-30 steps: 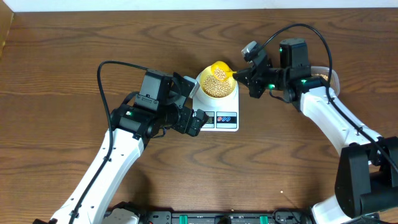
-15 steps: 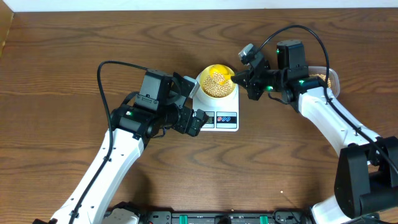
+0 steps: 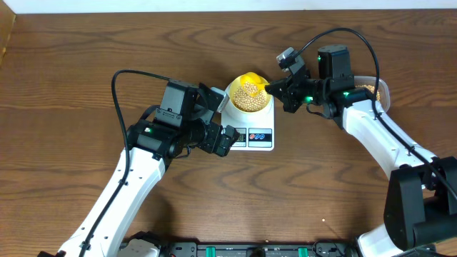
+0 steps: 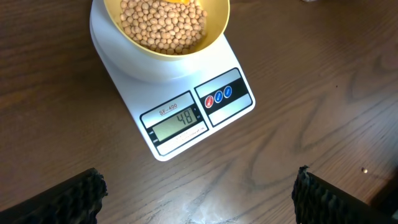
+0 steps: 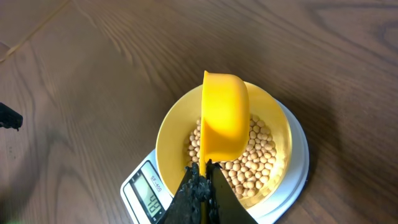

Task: Scoop item into bowl and weigh 50g on scale
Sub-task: 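Tip the scoop to pour soybeans into the yellow bowl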

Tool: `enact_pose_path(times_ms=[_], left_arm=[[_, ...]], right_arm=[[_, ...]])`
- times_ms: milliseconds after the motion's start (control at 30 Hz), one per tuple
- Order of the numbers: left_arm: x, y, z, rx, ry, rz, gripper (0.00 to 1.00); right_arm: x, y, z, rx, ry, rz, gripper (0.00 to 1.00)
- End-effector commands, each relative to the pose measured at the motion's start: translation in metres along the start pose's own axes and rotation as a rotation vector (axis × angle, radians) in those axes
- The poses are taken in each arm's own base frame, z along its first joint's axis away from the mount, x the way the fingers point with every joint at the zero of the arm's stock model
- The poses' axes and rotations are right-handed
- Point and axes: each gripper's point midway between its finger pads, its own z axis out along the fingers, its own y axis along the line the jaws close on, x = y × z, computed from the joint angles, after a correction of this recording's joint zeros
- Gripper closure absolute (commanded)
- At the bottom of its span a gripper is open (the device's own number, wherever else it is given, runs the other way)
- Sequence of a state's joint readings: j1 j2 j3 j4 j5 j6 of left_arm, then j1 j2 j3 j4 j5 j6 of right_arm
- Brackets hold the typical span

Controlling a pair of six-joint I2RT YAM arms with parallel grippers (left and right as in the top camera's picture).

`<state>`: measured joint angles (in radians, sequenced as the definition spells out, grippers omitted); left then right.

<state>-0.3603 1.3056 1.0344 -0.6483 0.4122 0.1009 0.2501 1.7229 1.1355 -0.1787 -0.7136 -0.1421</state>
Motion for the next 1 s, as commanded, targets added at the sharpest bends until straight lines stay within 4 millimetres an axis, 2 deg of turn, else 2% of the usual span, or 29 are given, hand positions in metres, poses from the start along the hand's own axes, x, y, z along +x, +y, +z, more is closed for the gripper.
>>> enact_pose_path(times_ms=[0, 67, 400, 567, 733, 833, 900, 967], left_arm=[[0.0007, 0.0009, 0.0007, -0.006, 0.004, -0.006, 0.02], [0.0007, 0.0009, 0.0007, -0.006, 0.003, -0.005, 0.02], [0.0007, 0.0009, 0.0007, -0.006, 0.003, -0.005, 0.02], [0.0007, 0.0009, 0.0007, -0.006, 0.004, -0.006, 0.02], [0.0007, 0.0009, 0.0007, -0.006, 0.003, -0.005, 0.02], [0.0007, 0.0009, 0.0007, -0.005, 0.004, -0.006, 0.02], [0.0007, 0.0009, 0.0007, -0.005, 0.003, -0.005, 0.02], [0.0007, 0.0009, 0.0007, -0.006, 0.004, -0.006, 0.02]], right_arm=[[-0.0104, 0.0083, -0.0052, -0.012, -0.024, -0.026, 0.99], [-0.0104, 0.0084, -0.0051, -0.011, -0.024, -0.072, 0.99], [-0.0104, 0.0084, -0.0051, -0.011, -0.024, -0.083, 0.99], [-0.0100, 0.0043, -0.0051, 0.014, -0.020, -0.186, 0.99], [-0.0097, -0.0008, -0.0053, 0.043, -0.015, -0.187, 0.99], [-0.0095, 0.0001, -0.0050, 0.039, -0.014, -0.187, 0.99], [-0.0087, 0.0082, -0.0027, 0.006, -0.013, -0.188, 0.99], [-0.0076, 0.0055, -0.0023, 0.024, -0.006, -0.187, 0.99]])
